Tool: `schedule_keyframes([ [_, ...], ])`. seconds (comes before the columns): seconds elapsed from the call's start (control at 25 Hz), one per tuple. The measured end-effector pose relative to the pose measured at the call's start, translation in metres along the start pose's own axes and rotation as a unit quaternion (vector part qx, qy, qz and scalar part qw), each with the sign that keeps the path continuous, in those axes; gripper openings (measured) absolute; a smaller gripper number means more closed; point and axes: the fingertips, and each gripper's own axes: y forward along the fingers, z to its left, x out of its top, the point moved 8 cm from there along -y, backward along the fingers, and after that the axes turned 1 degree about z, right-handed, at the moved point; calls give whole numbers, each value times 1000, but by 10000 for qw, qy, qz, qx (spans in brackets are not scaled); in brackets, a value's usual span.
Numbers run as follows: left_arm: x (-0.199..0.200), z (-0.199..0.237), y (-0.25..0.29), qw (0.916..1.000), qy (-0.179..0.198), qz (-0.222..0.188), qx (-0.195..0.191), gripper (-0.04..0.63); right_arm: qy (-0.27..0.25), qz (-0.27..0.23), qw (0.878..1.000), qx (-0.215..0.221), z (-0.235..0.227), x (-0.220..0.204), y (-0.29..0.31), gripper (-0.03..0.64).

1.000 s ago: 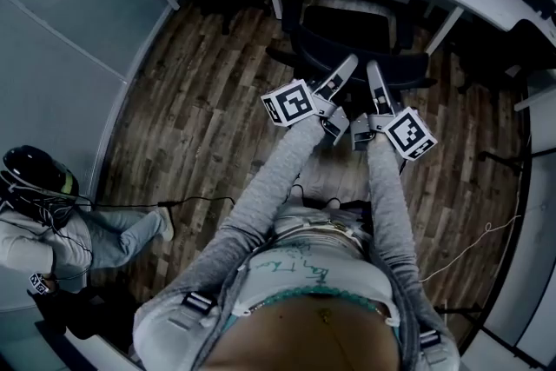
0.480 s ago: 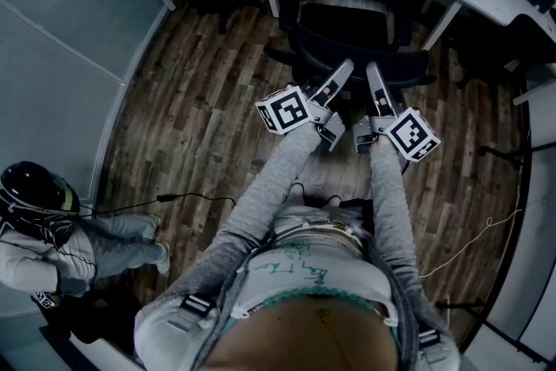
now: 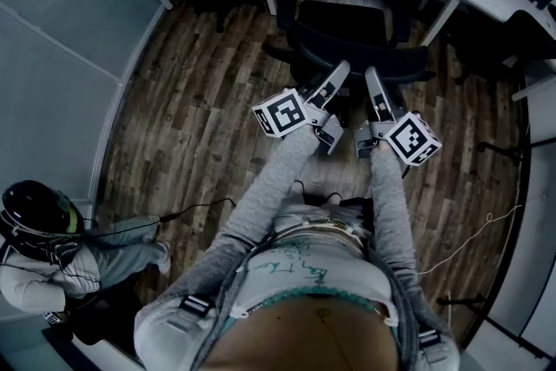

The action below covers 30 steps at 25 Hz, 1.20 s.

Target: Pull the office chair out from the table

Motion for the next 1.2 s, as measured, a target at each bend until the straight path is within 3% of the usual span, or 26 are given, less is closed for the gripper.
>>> schedule_keyframes([
  [0.16,-3,1,-8,10000,3,45,42,183,-506,137,9986,-113,2,-3,-10,241],
  [0.52,-14,-2,-22,9993,218,251,144,183,-905,403,9948,-246,5,-14,-26,241],
  [0.76,-15,-8,-27,9971,606,363,296,181,-1229,606,9904,-174,11,-14,-31,239],
  [1.0,-17,-17,-29,9935,948,530,354,179,-1679,824,9821,-222,16,-17,-36,172],
  [1.2,-22,-26,-35,9885,1309,678,345,133,-1925,881,9771,-206,24,-20,-43,104],
])
